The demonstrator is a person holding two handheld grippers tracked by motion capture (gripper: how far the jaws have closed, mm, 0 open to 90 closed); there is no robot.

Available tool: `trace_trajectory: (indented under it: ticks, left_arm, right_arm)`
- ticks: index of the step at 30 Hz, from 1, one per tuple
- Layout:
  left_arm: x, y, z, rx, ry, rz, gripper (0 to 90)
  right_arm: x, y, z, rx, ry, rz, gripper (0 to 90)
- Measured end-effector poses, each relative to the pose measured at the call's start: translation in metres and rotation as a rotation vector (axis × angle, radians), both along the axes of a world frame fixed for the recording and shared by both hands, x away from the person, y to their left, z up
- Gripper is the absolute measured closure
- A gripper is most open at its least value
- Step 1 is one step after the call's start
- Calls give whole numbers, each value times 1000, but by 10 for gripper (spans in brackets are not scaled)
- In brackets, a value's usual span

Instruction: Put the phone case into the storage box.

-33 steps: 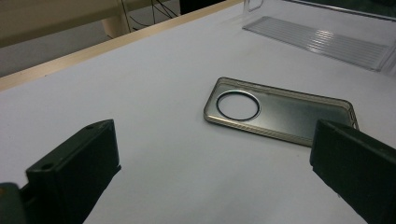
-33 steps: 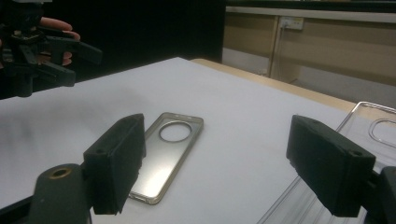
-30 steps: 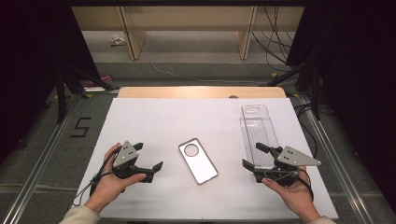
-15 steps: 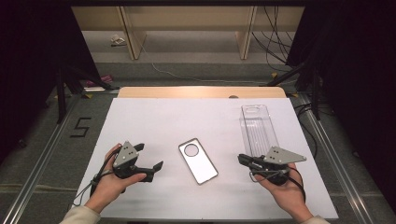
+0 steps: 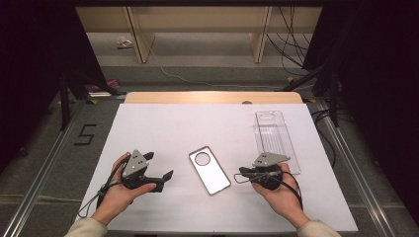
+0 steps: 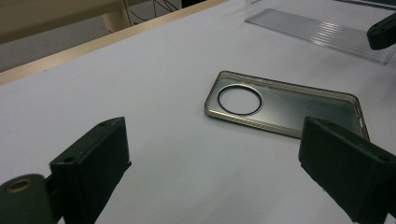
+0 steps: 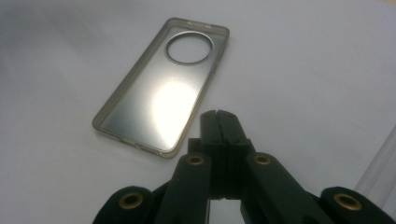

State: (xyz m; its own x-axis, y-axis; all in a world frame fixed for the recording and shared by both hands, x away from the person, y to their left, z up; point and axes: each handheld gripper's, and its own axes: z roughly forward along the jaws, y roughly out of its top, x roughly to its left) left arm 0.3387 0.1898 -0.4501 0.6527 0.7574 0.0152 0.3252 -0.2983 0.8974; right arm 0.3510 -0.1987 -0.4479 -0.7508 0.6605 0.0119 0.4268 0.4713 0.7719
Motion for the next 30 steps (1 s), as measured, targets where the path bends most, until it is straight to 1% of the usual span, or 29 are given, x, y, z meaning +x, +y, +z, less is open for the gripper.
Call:
trace_trajectory:
  ticks: [4,6,8,12,15,16,17,20,25,26,30]
  left_arm:
    - [0,0,0,-1,1,-1,87]
    - [0,0,0,1,1,-1,89]
    - [0,0,0,3,2,-3,91]
    - [0,-1,0,6,1,-4,92]
    - [0,-1,-1,5,4,-3,96]
    - [0,-1,-1,5,5,-3,96]
    - [0,0,-1,5,4,-2,97]
    - [1,0,-1,6,4,-2,99]
    - [1,0,-1,6,5,-3,103]
    - [0,0,-1,7,4,-3,105]
    - [0,0,-1,6,4,-2,106]
  right_arm:
    - [6,8,-6,-40,34,-20,900]
    - [9,12,-8,-61,51,-22,900]
    - [11,16,-10,-79,59,-26,900]
    - [15,22,-13,-97,75,-35,900]
    - [19,29,-18,-119,92,-25,900]
    - [19,29,-18,-119,92,-25,900]
    - [19,32,-20,-127,108,-22,900]
    - [21,35,-24,-139,125,-16,900]
    - [21,37,-26,-153,141,-11,900]
    - [20,39,-27,-160,152,-8,900]
    - [20,40,-29,-163,162,-4,900]
